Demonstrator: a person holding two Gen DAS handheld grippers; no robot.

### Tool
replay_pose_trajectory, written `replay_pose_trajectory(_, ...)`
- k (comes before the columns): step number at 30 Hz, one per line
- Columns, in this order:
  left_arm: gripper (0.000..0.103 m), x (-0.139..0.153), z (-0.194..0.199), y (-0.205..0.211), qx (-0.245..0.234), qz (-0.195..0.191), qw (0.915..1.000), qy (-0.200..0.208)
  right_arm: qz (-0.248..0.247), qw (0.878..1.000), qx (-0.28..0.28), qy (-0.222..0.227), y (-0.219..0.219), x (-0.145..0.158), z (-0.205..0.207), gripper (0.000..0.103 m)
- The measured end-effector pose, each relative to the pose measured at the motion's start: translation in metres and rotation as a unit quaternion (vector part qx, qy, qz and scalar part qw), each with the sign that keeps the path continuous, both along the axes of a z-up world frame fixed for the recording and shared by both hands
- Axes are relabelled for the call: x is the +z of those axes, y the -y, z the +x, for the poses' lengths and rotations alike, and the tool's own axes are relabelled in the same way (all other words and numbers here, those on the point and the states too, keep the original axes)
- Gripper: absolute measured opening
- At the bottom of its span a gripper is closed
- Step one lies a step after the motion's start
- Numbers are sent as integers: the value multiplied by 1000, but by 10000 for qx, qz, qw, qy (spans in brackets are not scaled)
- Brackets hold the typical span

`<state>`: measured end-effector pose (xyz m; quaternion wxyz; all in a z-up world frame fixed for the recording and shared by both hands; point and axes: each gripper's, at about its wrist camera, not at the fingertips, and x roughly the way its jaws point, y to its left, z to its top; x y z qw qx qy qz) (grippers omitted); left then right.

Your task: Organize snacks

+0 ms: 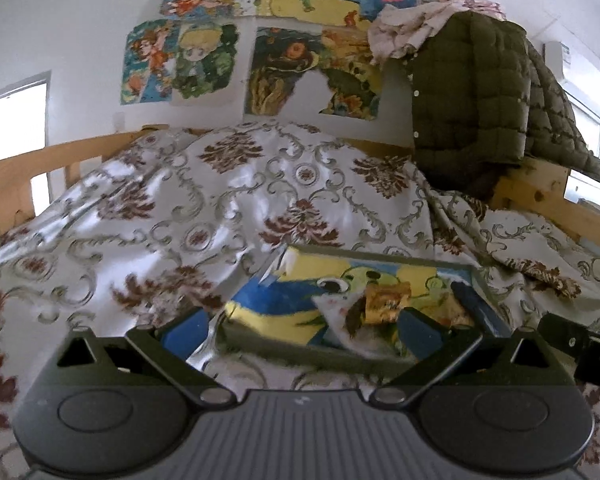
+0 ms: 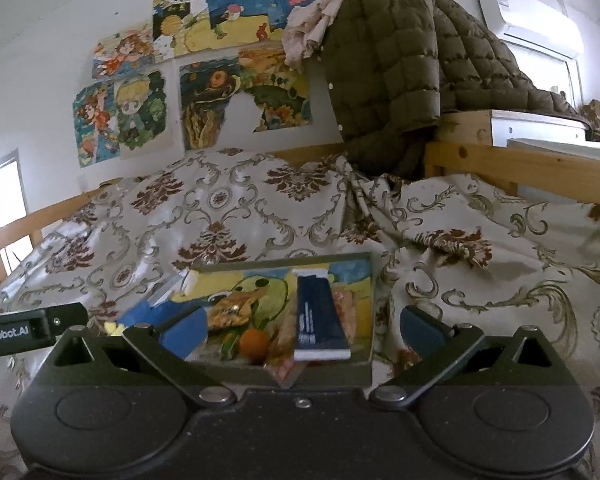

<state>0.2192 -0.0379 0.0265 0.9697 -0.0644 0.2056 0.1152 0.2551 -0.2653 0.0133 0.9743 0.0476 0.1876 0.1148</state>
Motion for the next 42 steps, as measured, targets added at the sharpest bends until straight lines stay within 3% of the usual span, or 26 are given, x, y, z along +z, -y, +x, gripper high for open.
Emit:
replay_pose_trajectory(25, 103, -13, -120, -30, 105, 226, 9995, -189, -103, 9996, 22, -277, -18, -8, -115, 102)
replay_pose_trajectory(42, 103, -23, -148, -45, 106, 178, 9993, -326, -392, 9982, 193, -410, -38, -20, -136, 102)
